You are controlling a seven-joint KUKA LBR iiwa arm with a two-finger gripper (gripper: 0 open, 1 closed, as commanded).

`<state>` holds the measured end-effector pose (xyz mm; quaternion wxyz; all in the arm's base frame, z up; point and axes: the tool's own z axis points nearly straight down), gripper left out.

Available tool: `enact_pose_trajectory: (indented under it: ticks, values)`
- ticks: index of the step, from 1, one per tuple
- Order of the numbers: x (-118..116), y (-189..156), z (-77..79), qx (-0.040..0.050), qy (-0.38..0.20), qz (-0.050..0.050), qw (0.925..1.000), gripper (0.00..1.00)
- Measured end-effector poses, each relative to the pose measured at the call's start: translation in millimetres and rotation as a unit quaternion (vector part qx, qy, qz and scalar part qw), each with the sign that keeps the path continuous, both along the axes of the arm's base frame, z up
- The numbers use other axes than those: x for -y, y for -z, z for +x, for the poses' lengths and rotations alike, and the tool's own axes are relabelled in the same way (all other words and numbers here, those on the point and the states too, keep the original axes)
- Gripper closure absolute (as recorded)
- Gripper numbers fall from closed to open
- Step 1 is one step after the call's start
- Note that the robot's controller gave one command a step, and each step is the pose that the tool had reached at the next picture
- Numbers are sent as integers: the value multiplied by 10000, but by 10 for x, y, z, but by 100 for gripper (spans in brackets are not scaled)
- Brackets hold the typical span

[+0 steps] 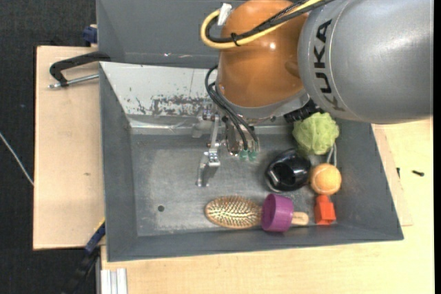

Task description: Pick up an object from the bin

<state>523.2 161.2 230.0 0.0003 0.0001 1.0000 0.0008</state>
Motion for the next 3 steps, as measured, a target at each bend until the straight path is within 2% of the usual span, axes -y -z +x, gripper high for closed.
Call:
enact_pose_trajectory:
  ticks: [1,2,3]
  values:
    - [0,0,0,0,2,0,10000,0]
    - [231,530,-102,15,-540,0,9985,0]
    - [930,738,-120,-8,-779,-17,9970,0]
